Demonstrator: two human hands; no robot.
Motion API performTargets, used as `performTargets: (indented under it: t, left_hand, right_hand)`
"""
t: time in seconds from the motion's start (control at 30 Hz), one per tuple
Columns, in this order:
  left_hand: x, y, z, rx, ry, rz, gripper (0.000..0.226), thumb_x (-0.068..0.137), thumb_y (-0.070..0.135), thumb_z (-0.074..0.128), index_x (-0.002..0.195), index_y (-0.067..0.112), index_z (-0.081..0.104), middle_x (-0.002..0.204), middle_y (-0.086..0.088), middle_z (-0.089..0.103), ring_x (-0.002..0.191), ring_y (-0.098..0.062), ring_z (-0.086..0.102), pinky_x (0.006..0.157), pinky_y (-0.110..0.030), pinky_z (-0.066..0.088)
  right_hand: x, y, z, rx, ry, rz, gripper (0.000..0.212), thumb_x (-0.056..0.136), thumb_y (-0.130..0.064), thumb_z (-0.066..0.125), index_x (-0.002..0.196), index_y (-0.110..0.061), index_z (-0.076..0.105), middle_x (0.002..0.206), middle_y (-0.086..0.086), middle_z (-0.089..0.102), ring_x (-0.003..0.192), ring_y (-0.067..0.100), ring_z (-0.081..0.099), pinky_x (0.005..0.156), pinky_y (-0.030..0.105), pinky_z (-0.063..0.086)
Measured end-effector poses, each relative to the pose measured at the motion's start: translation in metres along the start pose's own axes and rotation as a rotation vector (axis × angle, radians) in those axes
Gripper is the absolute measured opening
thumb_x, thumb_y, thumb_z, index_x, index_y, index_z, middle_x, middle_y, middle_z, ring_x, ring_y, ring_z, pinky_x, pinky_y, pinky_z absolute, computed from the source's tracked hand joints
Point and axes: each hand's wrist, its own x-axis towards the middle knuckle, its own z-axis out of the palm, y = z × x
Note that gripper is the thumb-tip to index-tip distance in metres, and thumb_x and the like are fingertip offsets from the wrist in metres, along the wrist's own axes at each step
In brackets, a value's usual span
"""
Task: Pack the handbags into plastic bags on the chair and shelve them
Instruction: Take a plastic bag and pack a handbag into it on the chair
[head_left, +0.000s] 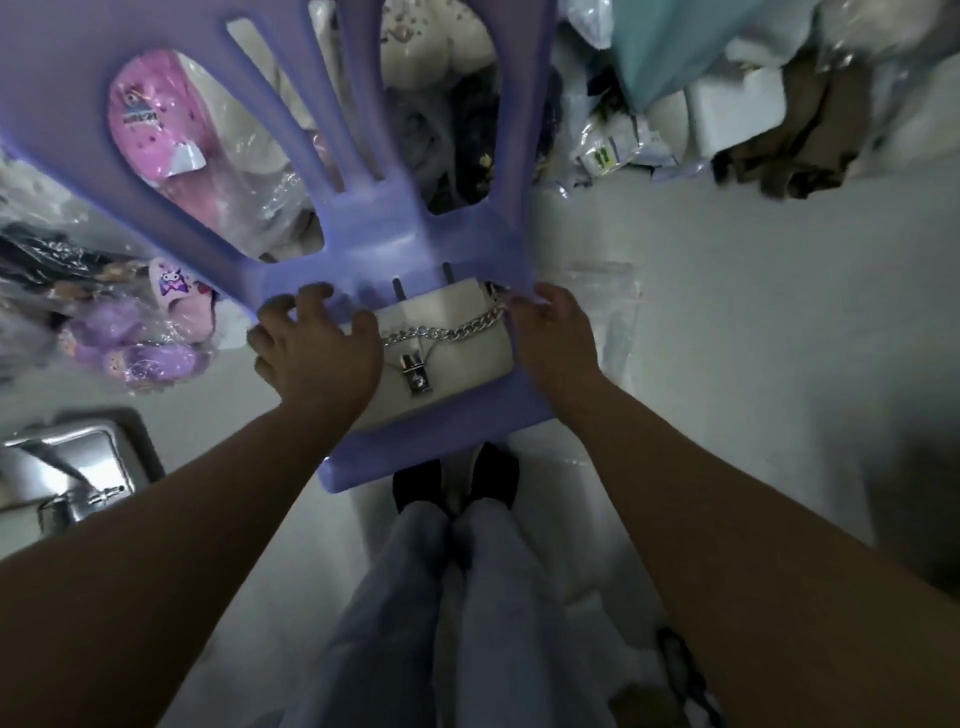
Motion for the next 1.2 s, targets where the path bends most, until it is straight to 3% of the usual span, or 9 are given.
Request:
performTargets:
  t: [0.1,0.17,0.37,0.5,0.67,0.77,0.87,1.0,1.2]
  left_hand:
    - [-0.012,0.031,-0.005,-0.034,-0.072,0.338,0.044,0.089,0.04,0.051,0.122,0.013,0.063,0.124,-0.019,0.061,0.116,-0.041,0.053,0.096,-0.044,0.039]
    - [-0.022,0.053,0.005,-0.114,-0.156,0.462,0.045,0.089,0.038,0.05,0.118,0.008,0.065,0.115,-0.018,0.065,0.11,-0.039,0.057,0.094,-0.045,0.043]
    - [-0.069,0.094,0.075,-0.173,-0.382,0.533,0.028,0.096,0.021,0.058,0.122,0.012,0.063,0.121,-0.012,0.063,0.112,-0.029,0.057,0.091,-0.03,0.04]
    - [-0.103,0.092,0.13,-0.141,-0.528,0.49,0.025,0.096,0.022,0.057,0.119,0.015,0.063,0.117,-0.005,0.066,0.107,-0.02,0.062,0.089,-0.024,0.041]
    - [-0.124,0.074,0.208,-0.026,-0.697,0.346,0.03,0.096,0.025,0.057,0.125,0.018,0.06,0.121,-0.009,0.064,0.104,-0.026,0.063,0.096,-0.041,0.052]
    - [-0.126,0.061,0.259,0.052,-0.748,0.309,0.033,0.097,0.022,0.056,0.129,0.013,0.057,0.129,-0.012,0.06,0.109,-0.029,0.06,0.094,-0.038,0.051]
    - [-0.123,0.049,0.311,0.155,-0.751,0.297,0.036,0.098,0.026,0.055,0.133,0.016,0.054,0.134,-0.01,0.057,0.112,-0.028,0.059,0.091,-0.031,0.046]
    - [-0.115,0.033,0.366,0.216,-0.746,0.237,0.04,0.097,0.03,0.054,0.135,0.019,0.052,0.142,-0.012,0.05,0.115,-0.03,0.058,0.098,-0.038,0.049]
    - [-0.101,0.01,0.413,0.243,-0.738,0.18,0.041,0.099,0.028,0.053,0.138,0.018,0.05,0.148,-0.01,0.045,0.124,-0.027,0.053,0.088,-0.025,0.036]
  right_hand:
    - [-0.015,-0.004,-0.028,-0.003,0.082,-0.034,0.045,0.095,-0.042,0.063,0.134,-0.023,0.054,0.128,0.004,0.059,0.115,0.023,0.06,0.102,0.039,0.048]
    - [-0.019,-0.001,-0.049,-0.032,0.152,-0.057,0.045,0.095,-0.043,0.062,0.135,-0.025,0.053,0.129,0.004,0.057,0.117,0.022,0.058,0.104,0.038,0.046]
    - [-0.019,0.047,-0.111,-0.016,0.266,0.018,0.047,0.097,-0.044,0.059,0.139,-0.026,0.049,0.138,0.005,0.053,0.123,0.021,0.055,0.104,0.037,0.046]
    - [-0.017,0.105,-0.133,0.018,0.272,0.141,0.047,0.098,-0.042,0.058,0.141,-0.025,0.047,0.138,0.007,0.05,0.124,0.021,0.053,0.104,0.036,0.044]
    - [0.007,0.187,-0.137,0.056,0.178,0.287,0.05,0.099,-0.045,0.055,0.144,-0.028,0.042,0.145,0.008,0.045,0.127,0.024,0.051,0.106,0.038,0.044]
    - [0.034,0.234,-0.128,0.051,0.12,0.342,0.051,0.098,-0.046,0.055,0.144,-0.031,0.041,0.147,0.007,0.044,0.125,0.027,0.054,0.106,0.045,0.046]
    - [0.066,0.277,-0.114,0.057,0.089,0.375,0.052,0.098,-0.047,0.055,0.146,-0.032,0.04,0.148,0.006,0.042,0.127,0.025,0.051,0.105,0.037,0.044]
    - [0.108,0.321,-0.094,0.061,0.036,0.377,0.054,0.099,-0.043,0.055,0.148,-0.027,0.04,0.152,0.009,0.039,0.131,0.025,0.048,0.096,0.03,0.04]
    - [0.149,0.359,-0.067,-0.022,-0.069,0.362,0.063,0.1,-0.042,0.054,0.154,-0.015,0.035,0.163,0.007,0.025,0.148,0.025,0.03,0.12,0.037,0.027]
